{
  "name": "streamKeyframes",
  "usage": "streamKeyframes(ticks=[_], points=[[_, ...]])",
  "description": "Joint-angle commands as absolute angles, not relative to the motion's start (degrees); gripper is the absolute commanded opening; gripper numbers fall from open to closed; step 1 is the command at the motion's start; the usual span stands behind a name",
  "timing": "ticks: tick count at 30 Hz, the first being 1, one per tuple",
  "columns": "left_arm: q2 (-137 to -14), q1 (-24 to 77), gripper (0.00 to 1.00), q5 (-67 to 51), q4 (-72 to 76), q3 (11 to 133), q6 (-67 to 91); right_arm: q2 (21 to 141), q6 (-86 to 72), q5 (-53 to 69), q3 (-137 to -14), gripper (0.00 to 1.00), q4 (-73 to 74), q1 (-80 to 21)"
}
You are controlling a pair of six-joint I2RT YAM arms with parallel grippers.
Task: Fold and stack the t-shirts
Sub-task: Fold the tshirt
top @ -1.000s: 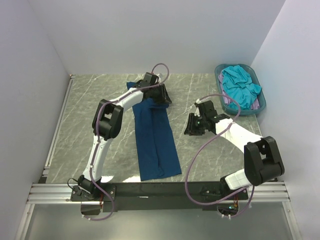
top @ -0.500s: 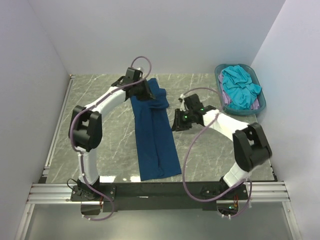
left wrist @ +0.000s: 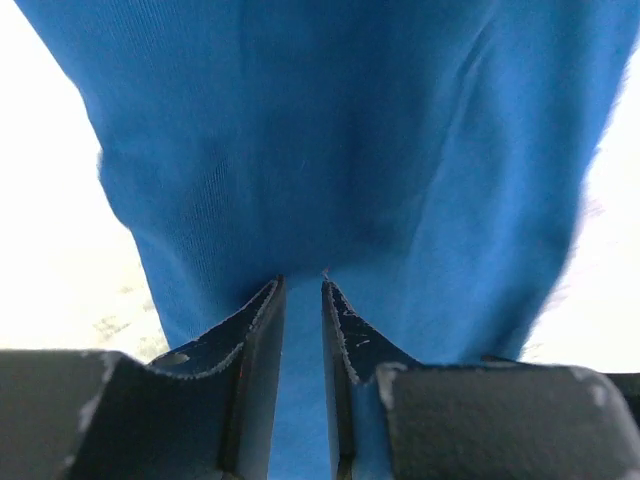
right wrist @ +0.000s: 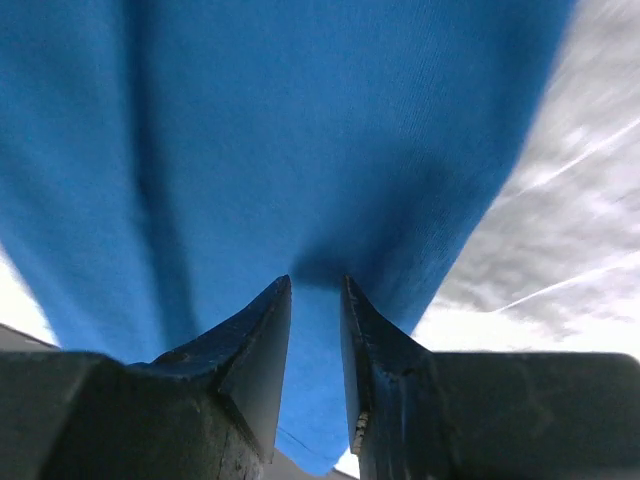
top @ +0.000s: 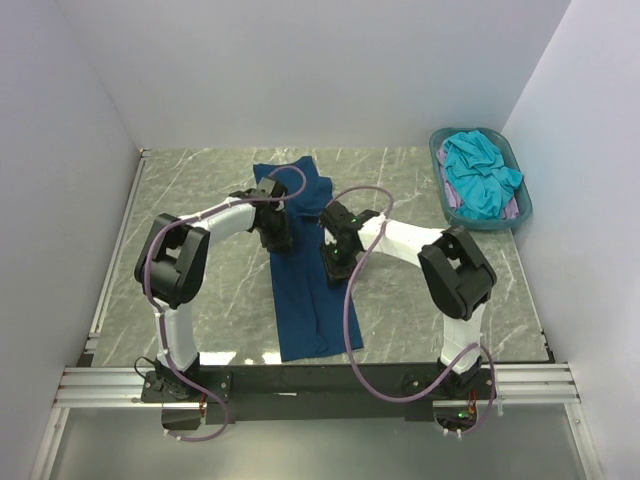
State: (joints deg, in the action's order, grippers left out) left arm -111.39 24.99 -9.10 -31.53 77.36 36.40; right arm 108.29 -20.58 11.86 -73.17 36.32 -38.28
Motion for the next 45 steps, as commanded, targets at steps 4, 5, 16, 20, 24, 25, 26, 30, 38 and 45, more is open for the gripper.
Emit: streamKeyframes(ticks=[4, 5, 16, 20, 24, 25, 26, 30, 38, 45], points=[[-111.18, 27.51, 0.25, -8.7, -35.68, 72.43, 33.66, 109.6, -17.76, 10.53, -73.04, 0.34, 45.96, -42.18], [-110.92, 27.94, 0.25, -9.05, -35.86, 70.07, 33.4, 109.34, -17.14, 11.42, -72.08, 0.34, 46.4, -42.62], [-98.18, 34.18, 0.36, -11.68, -36.65, 50.9, 35.41, 103.98, -12.83, 23.81, -69.26, 0.37, 53.87, -47.98], [-93.26, 34.8, 0.4, -10.65, -38.22, 51.75, 36.47, 100.12, -13.88, 23.73, -71.45, 0.38, 52.92, -47.82], [-88.25, 34.8, 0.42, -3.63, -40.6, 60.1, 36.04, 95.63, -16.78, 26.45, -73.56, 0.38, 47.22, -35.99], [-87.81, 34.8, 0.42, -2.39, -40.52, 61.94, 35.25, 95.19, -17.4, 28.02, -73.83, 0.38, 45.63, -33.42], [-87.54, 34.89, 0.42, -1.24, -40.08, 64.92, 34.55, 94.66, -19.06, 29.17, -73.92, 0.38, 43.61, -31.22], [-89.2, 35.24, 0.4, -0.18, -36.49, 71.36, 27.89, 96.85, -22.93, 34.01, -75.58, 0.38, 32.29, -22.87], [-99.83, 38.23, 0.4, 3.6, -32.26, 83.21, 17.59, 110.63, -31.8, 38.32, -84.36, 0.41, 17.94, -15.56], [-111.78, 44.03, 0.45, 10.87, -34.8, 94.12, 8.01, 113.47, -31.64, 36.75, -84.82, 0.41, 16.43, -15.29]])
